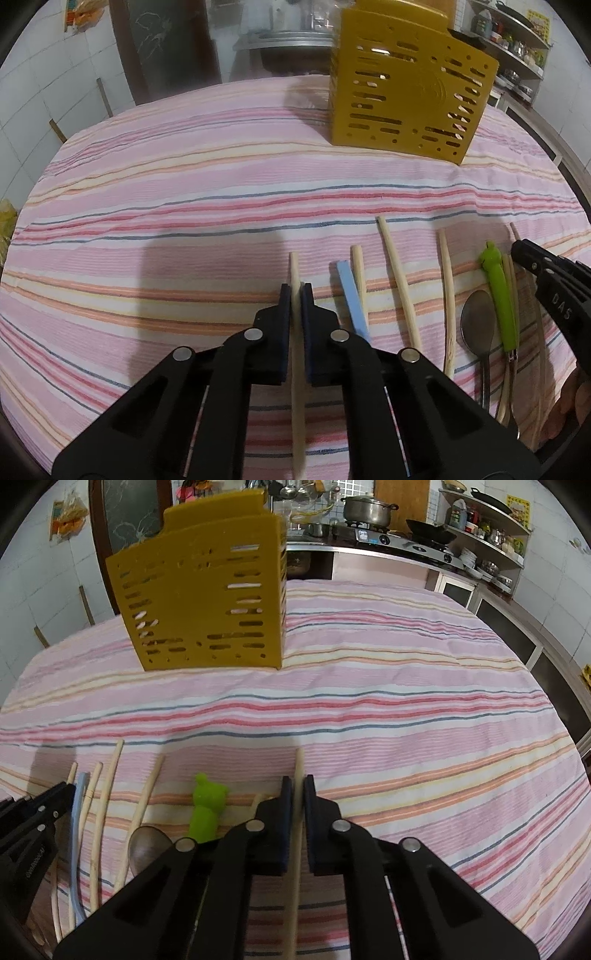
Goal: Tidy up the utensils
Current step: 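Lift the held chopsticks upright and carry both tools over the yellow holder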
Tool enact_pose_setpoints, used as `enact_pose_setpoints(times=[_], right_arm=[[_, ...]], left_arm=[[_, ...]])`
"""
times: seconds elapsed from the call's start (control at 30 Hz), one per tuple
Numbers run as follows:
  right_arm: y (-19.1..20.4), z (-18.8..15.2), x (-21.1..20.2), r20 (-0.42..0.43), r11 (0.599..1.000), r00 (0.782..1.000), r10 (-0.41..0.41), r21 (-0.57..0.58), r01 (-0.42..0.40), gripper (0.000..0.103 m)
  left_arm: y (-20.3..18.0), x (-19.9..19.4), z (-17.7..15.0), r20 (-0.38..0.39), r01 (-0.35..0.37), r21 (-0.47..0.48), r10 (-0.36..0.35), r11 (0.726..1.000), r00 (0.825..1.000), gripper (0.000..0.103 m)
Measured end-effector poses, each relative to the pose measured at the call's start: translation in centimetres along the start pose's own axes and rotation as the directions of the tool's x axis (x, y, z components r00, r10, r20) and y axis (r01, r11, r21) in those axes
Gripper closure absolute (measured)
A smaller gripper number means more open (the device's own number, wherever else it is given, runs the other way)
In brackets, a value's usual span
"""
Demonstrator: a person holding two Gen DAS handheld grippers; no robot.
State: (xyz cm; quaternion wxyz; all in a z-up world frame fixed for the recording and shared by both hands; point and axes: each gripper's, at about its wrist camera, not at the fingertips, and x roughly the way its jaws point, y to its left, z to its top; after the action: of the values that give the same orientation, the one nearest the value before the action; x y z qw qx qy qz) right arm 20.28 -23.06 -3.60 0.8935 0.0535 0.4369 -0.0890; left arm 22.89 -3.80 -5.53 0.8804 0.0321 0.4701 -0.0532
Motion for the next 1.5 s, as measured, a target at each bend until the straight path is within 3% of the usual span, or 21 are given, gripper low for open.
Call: enact_pose_setpoints(times=[0.27, 0.43, 0.53, 0.67, 0.93, 1.2, 1.5], right_arm=[[-0.1, -0.2, -3.4, 0.106, 0.999, 0.994, 0.036, 0.006, -0.036, 0.097], [-0.3, -0.2, -5.9, 0.197, 0.998, 0.978, 0.064, 0.004, -0.067, 0.097], [-0.4, -0.4, -8.2, 0.27, 0.995, 0.958, 0.096, -0.003, -0.098, 0.097], [-0.6, -0.7, -10.7, 0.354, 0.992, 0.928, 0.118, -0.009, -0.123, 0.097], [-0.6, -1.9, -14.3, 0.471, 0.994, 0.876, 0.108, -0.033, -0.104, 0.097], [-0.3, -3.6, -16.8, 0.543, 0.995, 0.834, 0.095, -0.049, -0.082, 0.097], [-0.2, -2.8, -18.2, 0.602, 0.996, 0.794, 0.087, -0.053, -0.069, 0.097]], left_arm=[[2.3, -3.5, -0.6, 0.115, 0.015, -0.067, -0.008, 0.998, 0.993, 0.099], [3.7, -7.5, -0.9, 0.235, 0.036, -0.096, -0.012, 0.995, 0.972, 0.099], [4.6, -9.7, -1.1, 0.288, 0.061, -0.118, -0.024, 0.991, 0.957, 0.099], [4.8, -13.1, -1.9, 0.38, 0.06, -0.119, -0.01, 0.991, 0.925, 0.099], [4.3, -18.4, -5.1, 0.539, 0.051, -0.089, 0.005, 0.995, 0.842, 0.099], [4.7, -20.0, -6.8, 0.586, 0.053, -0.103, 0.018, 0.993, 0.81, 0.099], [3.7, -21.7, -5.7, 0.645, 0.023, -0.072, 0.029, 0.997, 0.763, 0.099]])
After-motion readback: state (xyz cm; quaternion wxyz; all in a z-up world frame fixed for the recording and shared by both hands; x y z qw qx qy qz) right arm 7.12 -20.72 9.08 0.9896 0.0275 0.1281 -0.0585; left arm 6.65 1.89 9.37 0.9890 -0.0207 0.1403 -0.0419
